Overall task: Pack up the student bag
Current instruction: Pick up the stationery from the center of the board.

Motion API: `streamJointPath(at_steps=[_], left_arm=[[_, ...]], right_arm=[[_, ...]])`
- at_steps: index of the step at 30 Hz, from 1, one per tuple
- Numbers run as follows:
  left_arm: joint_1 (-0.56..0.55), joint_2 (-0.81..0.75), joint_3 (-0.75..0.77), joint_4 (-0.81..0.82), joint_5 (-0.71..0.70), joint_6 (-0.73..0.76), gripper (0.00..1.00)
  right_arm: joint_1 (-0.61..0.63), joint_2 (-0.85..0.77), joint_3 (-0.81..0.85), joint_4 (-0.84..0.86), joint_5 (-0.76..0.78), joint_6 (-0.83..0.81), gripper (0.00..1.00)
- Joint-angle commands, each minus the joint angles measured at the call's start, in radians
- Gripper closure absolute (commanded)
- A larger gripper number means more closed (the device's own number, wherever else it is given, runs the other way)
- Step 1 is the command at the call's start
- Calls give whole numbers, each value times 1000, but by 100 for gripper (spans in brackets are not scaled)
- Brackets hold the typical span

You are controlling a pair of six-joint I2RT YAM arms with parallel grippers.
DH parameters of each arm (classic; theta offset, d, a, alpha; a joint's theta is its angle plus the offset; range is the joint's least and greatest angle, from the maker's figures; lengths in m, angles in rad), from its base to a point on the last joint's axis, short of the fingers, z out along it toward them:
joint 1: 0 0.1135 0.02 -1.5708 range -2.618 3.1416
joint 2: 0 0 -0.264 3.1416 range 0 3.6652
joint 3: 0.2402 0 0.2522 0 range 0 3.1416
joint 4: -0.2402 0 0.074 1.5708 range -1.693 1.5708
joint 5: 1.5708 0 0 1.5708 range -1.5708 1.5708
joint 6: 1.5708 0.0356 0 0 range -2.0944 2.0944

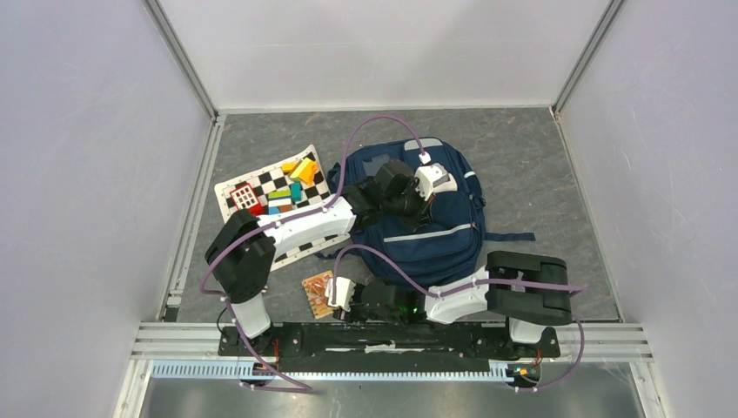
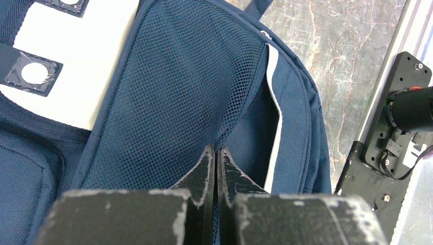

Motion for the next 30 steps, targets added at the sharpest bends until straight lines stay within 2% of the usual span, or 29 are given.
streamJointPath(at_steps=[1, 10, 17, 26, 30], left_arm=[[-5, 2, 45, 61, 46, -19, 98], [-4, -3, 43, 63, 42, -14, 98], [-4, -7, 40, 64, 38, -13, 98], [-4, -15, 34, 68, 32, -8, 98], [-3, -16, 35, 66, 25, -5, 98]], right_arm=[[6, 36, 52, 73, 42, -24, 50], [6, 114, 107, 61, 58, -39, 53], [6, 135, 87, 65, 93, -17, 65], [6, 88, 54, 86, 126, -7, 94], [6, 20, 26, 88, 155, -5, 100]])
